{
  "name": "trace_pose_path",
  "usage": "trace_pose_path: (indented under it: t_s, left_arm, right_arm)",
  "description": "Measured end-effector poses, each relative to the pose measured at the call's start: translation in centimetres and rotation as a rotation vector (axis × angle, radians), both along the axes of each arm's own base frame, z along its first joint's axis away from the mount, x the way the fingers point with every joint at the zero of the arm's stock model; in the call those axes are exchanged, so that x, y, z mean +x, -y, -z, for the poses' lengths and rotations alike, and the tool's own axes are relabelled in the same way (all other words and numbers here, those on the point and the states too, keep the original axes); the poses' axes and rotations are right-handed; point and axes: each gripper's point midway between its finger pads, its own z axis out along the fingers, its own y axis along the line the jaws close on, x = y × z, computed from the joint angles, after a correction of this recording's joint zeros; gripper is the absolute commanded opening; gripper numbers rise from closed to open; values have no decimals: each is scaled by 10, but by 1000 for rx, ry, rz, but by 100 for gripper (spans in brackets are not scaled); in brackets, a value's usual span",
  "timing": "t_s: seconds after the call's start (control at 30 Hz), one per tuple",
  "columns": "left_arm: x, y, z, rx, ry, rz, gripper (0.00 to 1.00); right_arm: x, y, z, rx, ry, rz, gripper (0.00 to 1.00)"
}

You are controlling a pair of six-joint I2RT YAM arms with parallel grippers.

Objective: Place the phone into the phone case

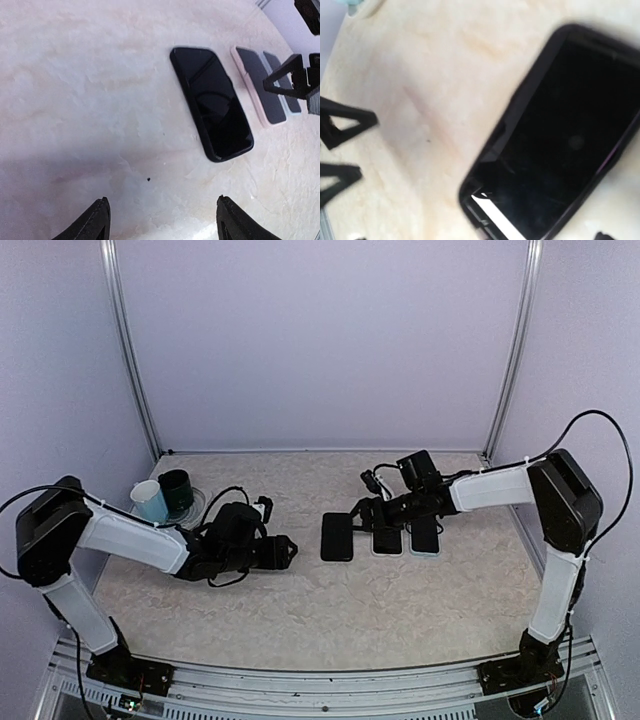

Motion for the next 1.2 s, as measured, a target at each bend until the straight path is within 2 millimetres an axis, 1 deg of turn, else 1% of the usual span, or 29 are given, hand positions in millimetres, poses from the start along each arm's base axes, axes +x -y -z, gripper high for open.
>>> trace_pose_path:
  t_s: [0.03, 0.13, 0.17, 0.2, 0.23, 0.27, 0.3, 0.33, 0.37, 0.4, 0.43, 0.47, 0.53, 0.57, 0.63, 0.67, 0.73, 0.8, 0.9, 1.03, 1.2]
  left_arm:
    - [2, -4, -10, 0, 31, -15, 75]
    - [13, -19, -54, -7, 158, -83, 76]
    - [16, -26, -69, -6, 199, -114, 76]
    - [19, -35, -82, -1, 236, -150, 77]
    - [22, -44, -93, 6, 265, -186, 79]
    - [26, -57, -104, 16, 295, -234, 79]
    - [29, -68, -111, 27, 315, -273, 80]
    - [33, -84, -119, 40, 336, -324, 80]
    - [35, -94, -121, 51, 343, -354, 80]
    - [38, -110, -121, 64, 347, -395, 80]
    - [41, -126, -118, 80, 346, -434, 81]
    - [43, -142, -114, 98, 339, -472, 82]
    - [46, -175, -103, 131, 320, -555, 85]
    - [46, -191, -97, 150, 310, -596, 87]
    - [42, -218, -86, 190, 294, -674, 90]
    - [40, -226, -83, 203, 294, -702, 93]
    - [35, -245, -80, 237, 303, -771, 94]
    - [33, -258, -80, 250, 309, -825, 95]
    - [33, -275, -83, 250, 325, -887, 95]
    - [32, -280, -90, 243, 358, -901, 97]
    - [29, -288, -108, 261, 415, -929, 98]
  right_arm:
    - [0, 2, -10, -7, 26, -2, 99]
    - [0, 13, -48, -14, 116, 6, 99]
    - [1, 20, -63, -9, 159, 19, 99]
    - [2, 31, -82, -2, 213, 43, 99]
    - [4, 45, -97, 1, 257, 73, 99]
    - [6, 64, -114, 7, 320, 119, 99]
    - [10, 87, -125, 0, 373, 178, 99]
    - [13, 113, -133, -14, 421, 249, 99]
    - [17, 141, -137, -40, 462, 328, 99]
    - [20, 170, -136, -74, 492, 417, 99]
    - [22, 193, -134, -107, 512, 492, 99]
    - [22, 220, -127, -148, 527, 584, 99]
    - [15, 257, -110, -221, 539, 716, 99]
    - [8, 275, -98, -261, 547, 783, 99]
    - [-6, 296, -79, -313, 562, 878, 99]
    - [-13, 307, -69, -336, 568, 931, 99]
    - [-25, 325, -55, -368, 566, 1032, 99]
    - [-31, 337, -50, -390, 574, 1101, 99]
    - [-32, 349, -54, -396, 596, 1180, 99]
    - [-30, 355, -66, -377, 634, 1231, 99]
    - [-29, 355, -72, -364, 652, 1236, 99]
